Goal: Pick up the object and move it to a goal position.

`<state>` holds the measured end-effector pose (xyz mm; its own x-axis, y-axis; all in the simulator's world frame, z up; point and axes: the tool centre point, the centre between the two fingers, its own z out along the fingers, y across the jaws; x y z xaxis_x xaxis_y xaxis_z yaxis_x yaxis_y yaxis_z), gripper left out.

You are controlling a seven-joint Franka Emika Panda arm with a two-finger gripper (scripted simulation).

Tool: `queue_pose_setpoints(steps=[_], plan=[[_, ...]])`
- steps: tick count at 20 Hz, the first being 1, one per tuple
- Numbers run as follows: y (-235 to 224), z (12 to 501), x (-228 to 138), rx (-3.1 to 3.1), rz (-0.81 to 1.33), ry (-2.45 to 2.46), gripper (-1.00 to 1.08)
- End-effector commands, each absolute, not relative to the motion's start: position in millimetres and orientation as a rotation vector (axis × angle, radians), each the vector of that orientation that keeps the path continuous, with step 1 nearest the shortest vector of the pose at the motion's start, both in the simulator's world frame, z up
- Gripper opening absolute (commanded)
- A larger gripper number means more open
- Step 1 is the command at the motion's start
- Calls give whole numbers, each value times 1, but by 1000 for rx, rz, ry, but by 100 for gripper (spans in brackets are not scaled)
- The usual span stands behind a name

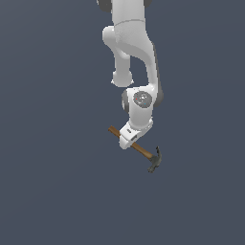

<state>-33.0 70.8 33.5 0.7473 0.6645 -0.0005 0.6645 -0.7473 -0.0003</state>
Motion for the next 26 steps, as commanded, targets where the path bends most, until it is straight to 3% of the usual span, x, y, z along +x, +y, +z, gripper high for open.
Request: queue_pose_setpoints(steps=[1, 6, 7, 26], plan=[[71, 23, -33, -2936, 0, -1119, 100], [71, 17, -32, -2936, 0, -1119, 100], [71, 17, -32, -2936, 0, -1119, -100], [82, 42, -23, -2939, -6, -1117, -100]])
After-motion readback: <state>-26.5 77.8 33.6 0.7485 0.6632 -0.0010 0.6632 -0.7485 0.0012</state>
